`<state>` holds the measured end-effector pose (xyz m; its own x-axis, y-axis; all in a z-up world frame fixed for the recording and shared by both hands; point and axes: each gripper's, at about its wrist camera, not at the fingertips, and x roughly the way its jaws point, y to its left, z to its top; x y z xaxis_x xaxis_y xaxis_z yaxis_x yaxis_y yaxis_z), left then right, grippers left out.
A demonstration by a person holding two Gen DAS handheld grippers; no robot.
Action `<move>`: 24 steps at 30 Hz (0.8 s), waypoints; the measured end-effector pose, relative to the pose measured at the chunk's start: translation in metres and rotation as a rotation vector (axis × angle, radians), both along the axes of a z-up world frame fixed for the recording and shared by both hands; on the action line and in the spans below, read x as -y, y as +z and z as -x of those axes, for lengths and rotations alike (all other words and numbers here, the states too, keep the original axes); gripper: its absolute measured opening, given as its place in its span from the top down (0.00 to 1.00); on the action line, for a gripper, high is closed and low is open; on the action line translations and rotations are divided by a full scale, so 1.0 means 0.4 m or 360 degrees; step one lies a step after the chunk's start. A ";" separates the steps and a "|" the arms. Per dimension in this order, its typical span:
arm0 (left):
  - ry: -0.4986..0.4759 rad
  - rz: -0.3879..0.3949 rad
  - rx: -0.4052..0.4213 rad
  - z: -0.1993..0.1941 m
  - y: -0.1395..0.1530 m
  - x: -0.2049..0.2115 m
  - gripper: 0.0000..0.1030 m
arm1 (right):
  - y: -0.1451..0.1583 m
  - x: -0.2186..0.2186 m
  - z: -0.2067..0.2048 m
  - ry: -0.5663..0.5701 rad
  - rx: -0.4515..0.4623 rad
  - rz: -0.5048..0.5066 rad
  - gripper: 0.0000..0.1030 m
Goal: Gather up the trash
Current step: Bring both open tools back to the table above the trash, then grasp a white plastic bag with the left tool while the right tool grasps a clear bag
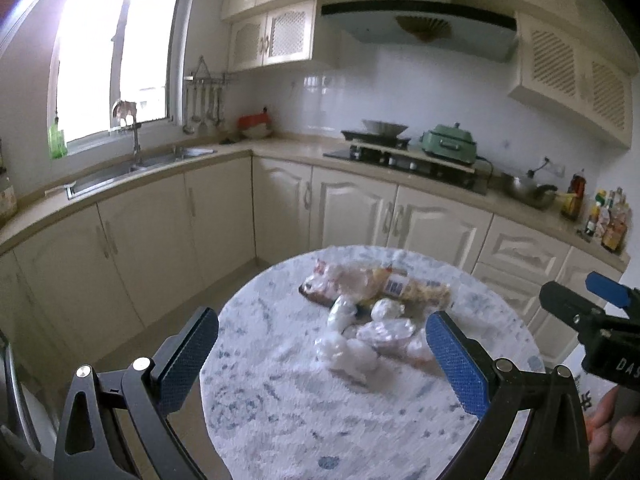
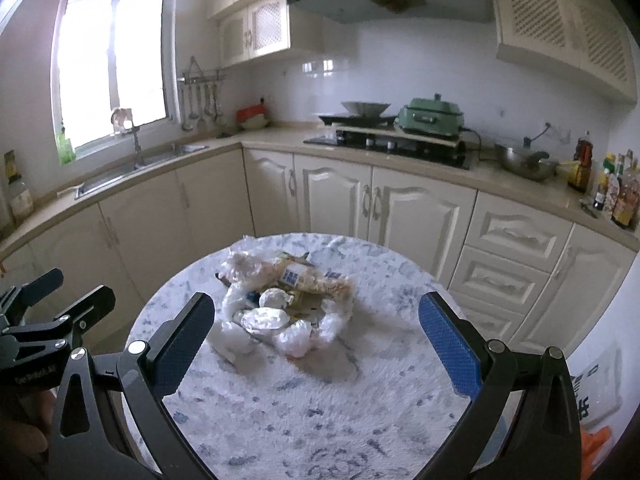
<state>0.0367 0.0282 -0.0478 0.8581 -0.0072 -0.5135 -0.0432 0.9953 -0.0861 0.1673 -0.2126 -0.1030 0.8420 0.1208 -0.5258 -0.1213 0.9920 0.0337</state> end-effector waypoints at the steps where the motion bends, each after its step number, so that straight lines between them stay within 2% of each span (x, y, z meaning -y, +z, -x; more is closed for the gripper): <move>1: 0.0002 0.0003 -0.0023 -0.011 -0.010 0.003 0.01 | -0.008 0.001 -0.010 0.0000 -0.0018 0.0002 0.00; 7: -0.0031 0.0011 -0.0146 -0.131 -0.054 -0.012 0.01 | -0.072 0.010 -0.077 -0.0012 -0.0138 0.0004 0.00; 15: -0.0074 0.0003 -0.0390 -0.308 -0.181 0.002 0.01 | -0.192 0.020 -0.174 -0.0013 -0.0365 -0.0016 0.00; 24: -0.0104 -0.0012 -0.0566 -0.499 -0.303 0.031 0.01 | -0.296 0.019 -0.261 0.0061 -0.0536 -0.0047 0.00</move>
